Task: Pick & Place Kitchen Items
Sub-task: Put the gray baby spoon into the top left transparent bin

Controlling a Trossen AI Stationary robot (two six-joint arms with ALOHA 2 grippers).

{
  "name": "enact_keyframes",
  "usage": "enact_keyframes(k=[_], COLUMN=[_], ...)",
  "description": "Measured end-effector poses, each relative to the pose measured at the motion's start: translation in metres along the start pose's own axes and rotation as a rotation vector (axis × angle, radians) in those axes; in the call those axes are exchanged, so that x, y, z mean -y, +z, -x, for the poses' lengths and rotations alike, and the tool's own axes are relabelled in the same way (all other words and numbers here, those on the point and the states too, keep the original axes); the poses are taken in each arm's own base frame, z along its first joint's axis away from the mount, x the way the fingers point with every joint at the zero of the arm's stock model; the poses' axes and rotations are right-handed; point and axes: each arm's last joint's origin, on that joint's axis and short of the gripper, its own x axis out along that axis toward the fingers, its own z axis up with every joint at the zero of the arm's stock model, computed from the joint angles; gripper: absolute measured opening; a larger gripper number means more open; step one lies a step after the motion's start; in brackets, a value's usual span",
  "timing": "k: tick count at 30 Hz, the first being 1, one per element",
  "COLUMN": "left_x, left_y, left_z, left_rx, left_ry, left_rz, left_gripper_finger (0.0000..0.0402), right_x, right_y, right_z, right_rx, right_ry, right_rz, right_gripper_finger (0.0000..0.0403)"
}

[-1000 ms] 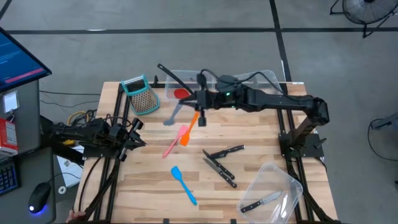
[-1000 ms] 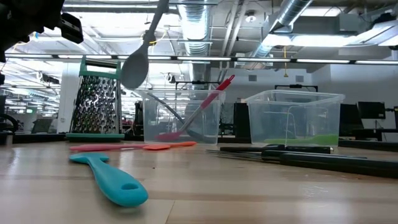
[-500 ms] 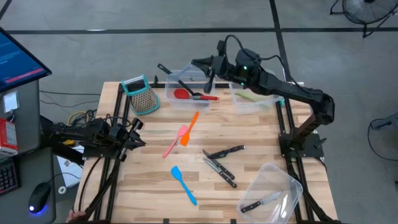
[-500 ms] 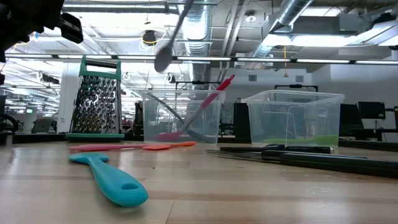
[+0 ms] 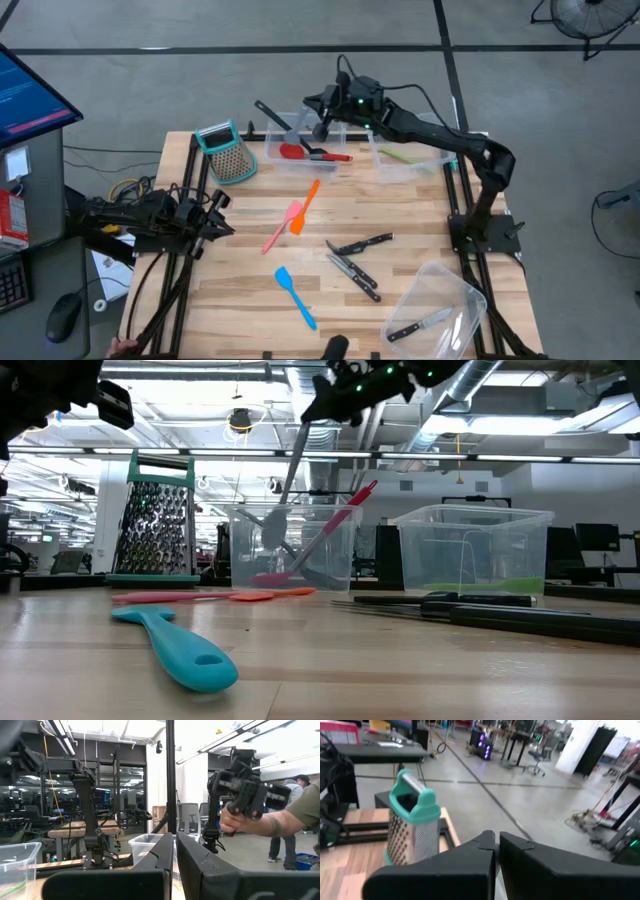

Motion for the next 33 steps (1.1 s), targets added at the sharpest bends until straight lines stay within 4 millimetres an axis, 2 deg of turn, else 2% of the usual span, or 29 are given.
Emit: enact_keyframes(k=[14, 25, 33], left_x=[0.0, 0.0, 0.0], left_y=[0.001, 0.001, 0.001], left_z=[0.0, 0.0, 0.0], left_rx=[0.005, 0.012, 0.012], left_ry=[0.0, -0.001, -0.001], left_rz=[-0.001, -0.003, -0.003], left_gripper_finger=[0.0008, 0.0008, 0.0008], right_x=[-0.023, -0.023, -0.025], right_y=[-0.039, -0.043, -0.051], right_z=[-0.039, -0.04, -0.037], right_rx=[-0.052, -0.083, -0.18], right_ry=[0.041, 0.044, 0.068], right_rz=[0.002, 0.011, 0.007], right_gripper_finger=[0.0, 0.0003, 0.0053])
